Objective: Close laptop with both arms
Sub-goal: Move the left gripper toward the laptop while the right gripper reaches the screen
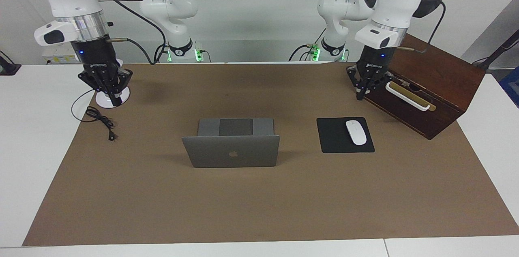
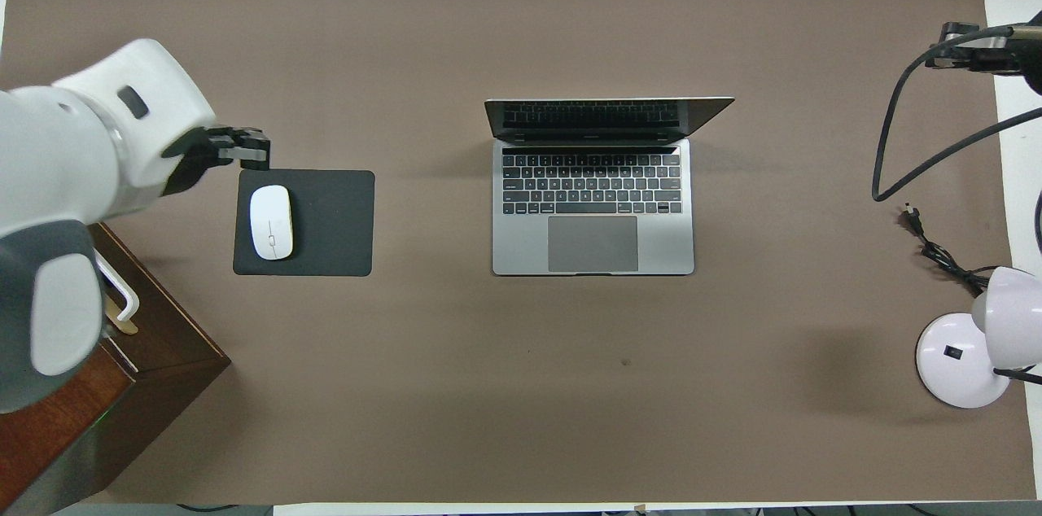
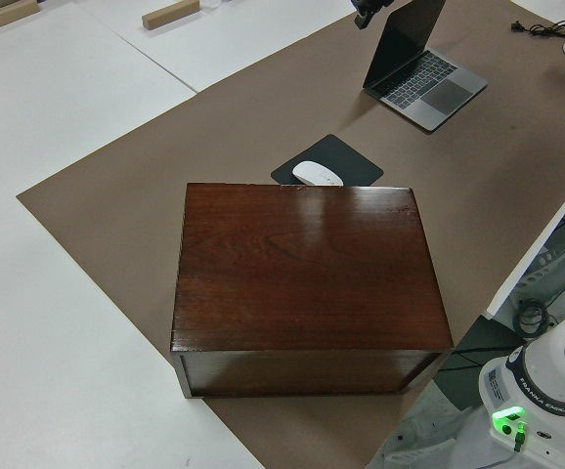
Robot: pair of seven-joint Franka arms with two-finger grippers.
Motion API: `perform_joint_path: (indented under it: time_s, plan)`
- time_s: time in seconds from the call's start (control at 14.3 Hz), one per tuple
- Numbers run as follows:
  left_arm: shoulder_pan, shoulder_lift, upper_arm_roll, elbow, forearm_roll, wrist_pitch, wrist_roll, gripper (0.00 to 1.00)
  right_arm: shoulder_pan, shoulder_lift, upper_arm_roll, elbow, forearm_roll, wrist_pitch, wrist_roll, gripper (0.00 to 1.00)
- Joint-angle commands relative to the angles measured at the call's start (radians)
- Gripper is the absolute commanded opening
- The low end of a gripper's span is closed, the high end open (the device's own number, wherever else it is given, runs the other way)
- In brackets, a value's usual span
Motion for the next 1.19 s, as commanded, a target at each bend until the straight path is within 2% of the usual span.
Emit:
perform_joint_path:
  time_s: [0.0, 0.21, 0.42, 0.56, 0.77, 1.12]
  plan:
    - [-0.072, -0.169, 0.014, -0.317, -0.042, 0.291, -0.018, 0.0, -0.002, 0.018, 0.005, 0.011, -0.007, 0.02, 0.018, 0.0]
    - [-0.144, -0.196, 0.014, -0.431, -0.042, 0.448, -0.017, 0.0, 0.055, 0.037, 0.005, 0.011, -0.056, 0.051, 0.113, 0.0]
    - [-0.225, -0.19, 0.014, -0.511, -0.04, 0.609, -0.023, 0.0, 0.148, 0.057, 0.005, 0.011, -0.093, 0.06, 0.293, 0.0]
    - [-0.256, -0.169, 0.014, -0.549, -0.04, 0.71, -0.022, 0.0, 0.167, 0.087, 0.005, 0.008, -0.136, 0.124, 0.335, 0.0]
    - [-0.314, -0.091, 0.014, -0.579, -0.04, 0.856, -0.014, 0.0, 0.167, 0.139, 0.005, 0.011, -0.136, 0.226, 0.34, 0.0]
    - [-0.397, 0.107, 0.016, -0.591, -0.04, 1.141, -0.005, 0.0, 0.219, 0.227, 0.005, 0.011, -0.145, 0.347, 0.415, 0.0]
